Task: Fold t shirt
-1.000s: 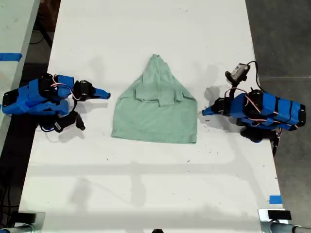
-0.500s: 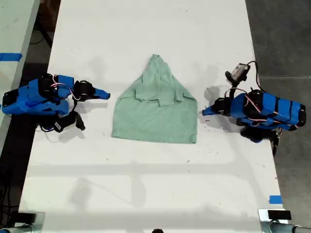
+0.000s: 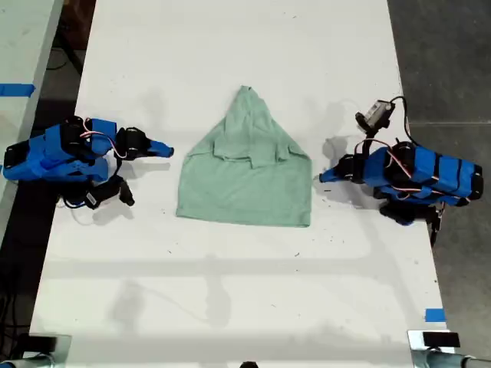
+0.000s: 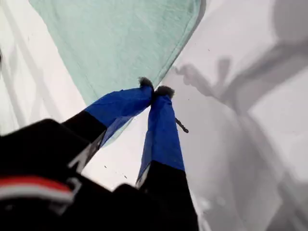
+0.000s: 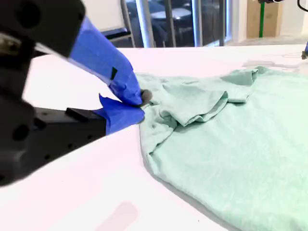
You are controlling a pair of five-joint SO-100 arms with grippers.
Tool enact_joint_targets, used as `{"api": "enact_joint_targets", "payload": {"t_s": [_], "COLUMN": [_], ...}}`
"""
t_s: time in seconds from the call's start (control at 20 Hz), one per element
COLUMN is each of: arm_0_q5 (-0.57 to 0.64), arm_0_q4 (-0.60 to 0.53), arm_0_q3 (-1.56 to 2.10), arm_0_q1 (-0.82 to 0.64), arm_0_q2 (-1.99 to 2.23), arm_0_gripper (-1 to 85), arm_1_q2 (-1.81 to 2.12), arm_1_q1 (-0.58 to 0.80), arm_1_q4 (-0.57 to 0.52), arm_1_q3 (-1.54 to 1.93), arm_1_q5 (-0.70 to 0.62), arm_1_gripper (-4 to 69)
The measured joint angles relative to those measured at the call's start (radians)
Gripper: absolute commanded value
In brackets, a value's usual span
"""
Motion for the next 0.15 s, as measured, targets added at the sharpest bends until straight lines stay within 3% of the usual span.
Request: {"api": "enact_joint_targets", "payload": {"t_s": [0.15], "arm_0_q5": [-0.002], "arm_0_q4": [0.000], "arm_0_q3": [0.000], "arm_0_q1": [0.000], "arm_0_q2": [0.000], "arm_0_gripper": [-0.1], "arm_1_q2": [0.000], "arm_1_q1": [0.000], "arm_1_q4": [0.000], "arm_1_q3": [0.000], "arm_1_q5": [0.006], "arm_1_gripper": [1.7]}}
